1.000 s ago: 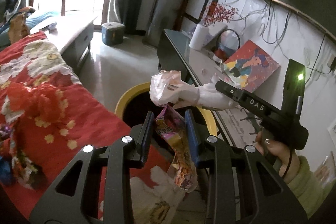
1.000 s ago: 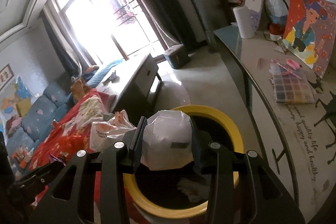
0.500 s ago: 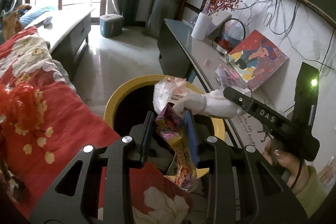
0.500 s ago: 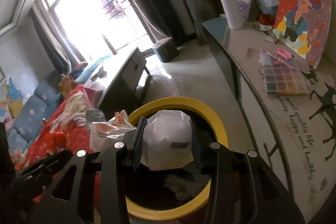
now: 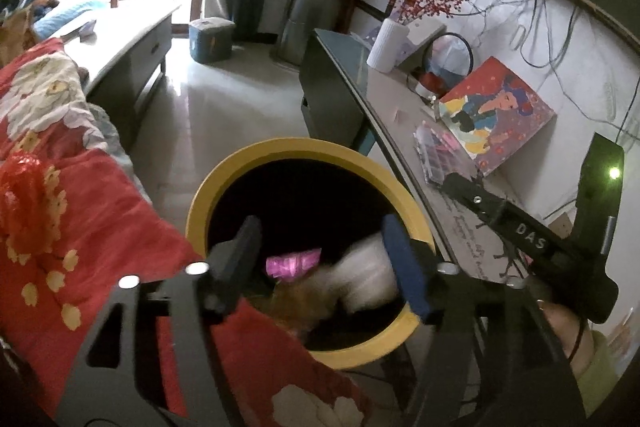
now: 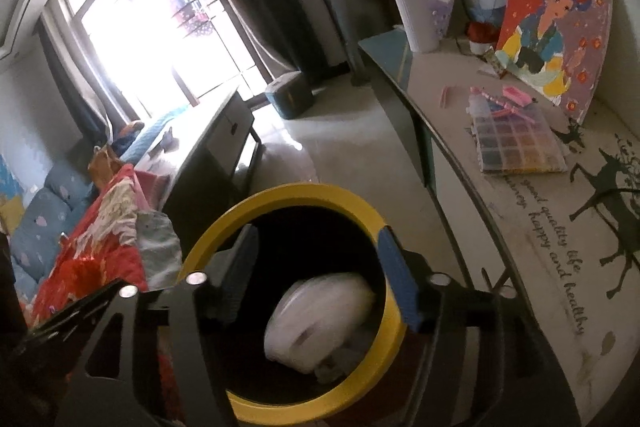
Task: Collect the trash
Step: 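Open both tools to drop the wrapper and bag into the bin, then move both tools back to the remaining trash on the bedspread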
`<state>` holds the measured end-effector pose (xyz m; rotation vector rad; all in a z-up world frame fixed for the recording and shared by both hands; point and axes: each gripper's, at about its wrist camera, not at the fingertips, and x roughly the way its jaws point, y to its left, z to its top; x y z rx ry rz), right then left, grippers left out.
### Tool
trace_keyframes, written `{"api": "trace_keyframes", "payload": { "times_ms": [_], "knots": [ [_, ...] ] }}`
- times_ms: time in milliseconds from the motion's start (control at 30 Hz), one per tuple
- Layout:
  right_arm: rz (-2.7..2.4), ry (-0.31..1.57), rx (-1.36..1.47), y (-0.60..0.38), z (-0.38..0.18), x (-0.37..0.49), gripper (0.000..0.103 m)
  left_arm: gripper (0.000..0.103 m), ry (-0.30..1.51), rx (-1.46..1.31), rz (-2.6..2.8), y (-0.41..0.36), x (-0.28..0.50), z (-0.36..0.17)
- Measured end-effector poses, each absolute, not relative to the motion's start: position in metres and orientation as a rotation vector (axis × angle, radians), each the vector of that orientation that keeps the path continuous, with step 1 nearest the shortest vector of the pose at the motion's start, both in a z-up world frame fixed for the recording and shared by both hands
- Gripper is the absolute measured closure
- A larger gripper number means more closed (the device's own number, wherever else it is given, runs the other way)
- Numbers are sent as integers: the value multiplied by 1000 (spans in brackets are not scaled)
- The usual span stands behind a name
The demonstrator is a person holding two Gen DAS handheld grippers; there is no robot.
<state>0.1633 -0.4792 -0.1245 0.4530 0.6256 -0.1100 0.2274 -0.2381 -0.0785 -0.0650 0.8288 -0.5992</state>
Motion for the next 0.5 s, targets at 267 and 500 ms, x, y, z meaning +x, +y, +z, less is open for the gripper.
{"api": "trace_keyframes", "payload": {
  "times_ms": [267, 500],
  "knots": [
    [-100, 599, 427, -470, -113, 158, 35, 11, 810, -133, -547, -211, 221, -63],
    [-67, 572, 401, -454, -97, 154, 31, 11, 761, -138, -491, -191, 207, -45]
  ]
}}
